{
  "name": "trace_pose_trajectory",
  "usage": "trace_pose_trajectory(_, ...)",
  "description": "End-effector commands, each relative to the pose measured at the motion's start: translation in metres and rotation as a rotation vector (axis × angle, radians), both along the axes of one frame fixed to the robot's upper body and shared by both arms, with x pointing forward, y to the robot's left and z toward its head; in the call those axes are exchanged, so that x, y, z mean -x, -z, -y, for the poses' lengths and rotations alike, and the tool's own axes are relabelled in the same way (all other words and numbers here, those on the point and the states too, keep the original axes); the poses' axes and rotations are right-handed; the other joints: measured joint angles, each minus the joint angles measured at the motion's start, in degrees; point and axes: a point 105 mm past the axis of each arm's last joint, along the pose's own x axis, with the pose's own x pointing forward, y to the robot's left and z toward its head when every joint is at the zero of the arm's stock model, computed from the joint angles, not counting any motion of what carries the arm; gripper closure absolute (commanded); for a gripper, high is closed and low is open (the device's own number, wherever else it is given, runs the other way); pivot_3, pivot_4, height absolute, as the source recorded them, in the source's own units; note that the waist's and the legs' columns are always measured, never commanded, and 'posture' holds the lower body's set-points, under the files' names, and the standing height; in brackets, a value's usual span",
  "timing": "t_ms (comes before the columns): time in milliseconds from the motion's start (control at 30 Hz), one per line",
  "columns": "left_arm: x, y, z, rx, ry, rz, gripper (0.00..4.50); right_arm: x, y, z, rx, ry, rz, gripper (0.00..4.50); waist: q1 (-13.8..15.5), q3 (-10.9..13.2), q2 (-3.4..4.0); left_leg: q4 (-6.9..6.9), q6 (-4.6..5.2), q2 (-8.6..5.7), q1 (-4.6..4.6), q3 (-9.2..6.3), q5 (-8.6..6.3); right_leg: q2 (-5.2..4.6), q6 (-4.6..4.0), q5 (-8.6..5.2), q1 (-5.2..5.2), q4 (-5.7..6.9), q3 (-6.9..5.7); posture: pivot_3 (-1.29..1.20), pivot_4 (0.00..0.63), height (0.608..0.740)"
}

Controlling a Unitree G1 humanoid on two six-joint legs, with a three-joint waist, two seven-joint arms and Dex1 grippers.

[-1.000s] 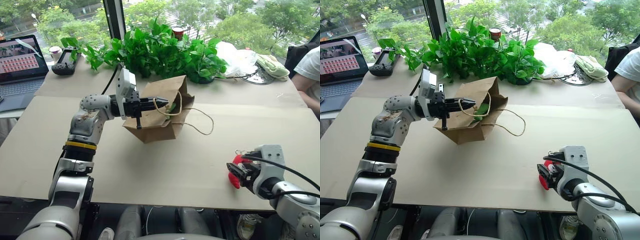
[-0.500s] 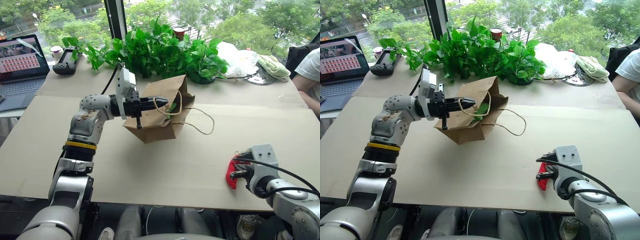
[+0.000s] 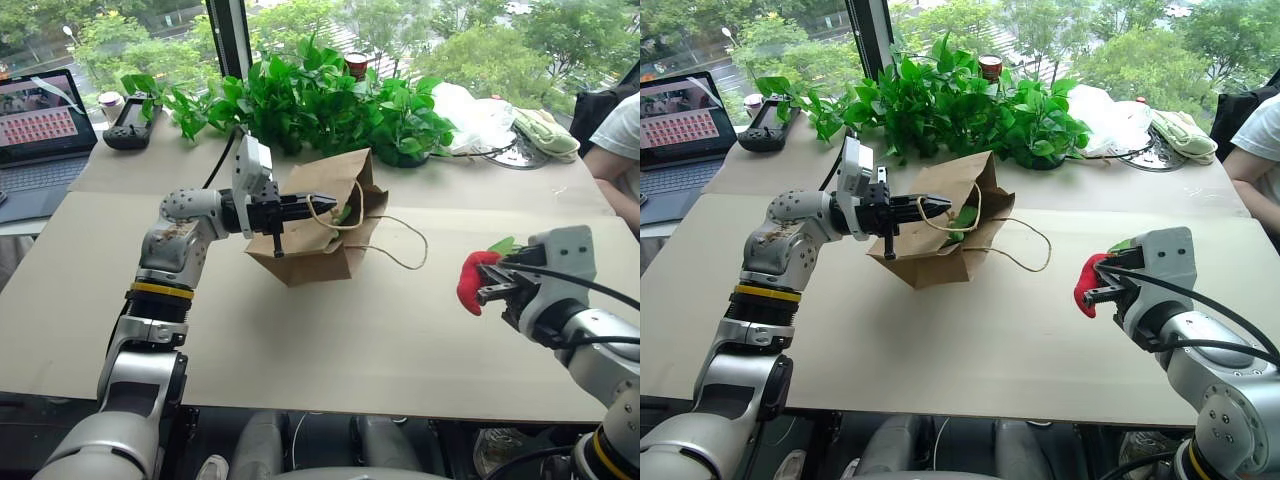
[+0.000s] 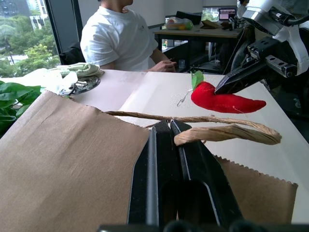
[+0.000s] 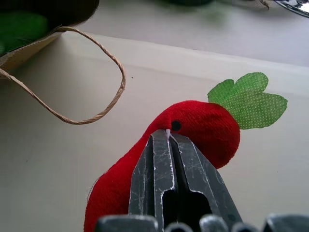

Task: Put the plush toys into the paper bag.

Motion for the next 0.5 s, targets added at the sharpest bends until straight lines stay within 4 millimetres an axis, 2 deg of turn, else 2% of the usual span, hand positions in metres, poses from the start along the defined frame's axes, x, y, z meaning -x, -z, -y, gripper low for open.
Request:
trace_pose_trajectory(33, 0.001, -0.015, 0.003, 0.012, 0.011, 0.062, 4.50, -0.006, -0.023, -0.016, -0.060, -0.064, 0.107, 4.42, -0.1, 0.0, 0.00, 0.01, 0.00, 0.00, -0.01, 0.01, 0.00, -0.01, 0.00, 0.00, 0.00, -0.01, 0.01, 0.00, 0.150, 0.740)
trace_pose_trajectory(267, 0.001, -0.013, 0.004, 0.014, 0.011, 0.058, 4.50, -0.030, -0.074, -0.064, -0.284, -0.204, 0.288, 4.42, -0.5, 0.0, 0.03, 0.03, 0.00, 0.05, 0.06, 0.02, 0.01, 0.06, -0.02, 0.01, -0.06, 0.13, 0.06, 0.00, 0.150, 0.740)
trace_pose_trajectory(400, 0.001, -0.014, 0.004, 0.017, 0.011, 0.060, 4.50, -0.040, -0.077, -0.083, -0.319, -0.233, 0.262, 4.42, -0.1, 0.0, 0.03, 0.00, 0.00, 0.04, 0.00, 0.01, 0.01, 0.03, -0.02, 0.01, -0.07, 0.10, 0.00, 0.00, 0.150, 0.740)
trace_pose_trajectory(500, 0.001, -0.014, 0.004, 0.019, 0.011, 0.061, 4.50, -0.044, -0.074, -0.088, -0.326, -0.235, 0.236, 4.42, -0.1, 0.0, 0.04, 0.00, 0.00, 0.01, -0.15, 0.03, 0.01, -0.08, -0.01, 0.01, -0.10, 0.11, -0.03, 0.00, 0.150, 0.740)
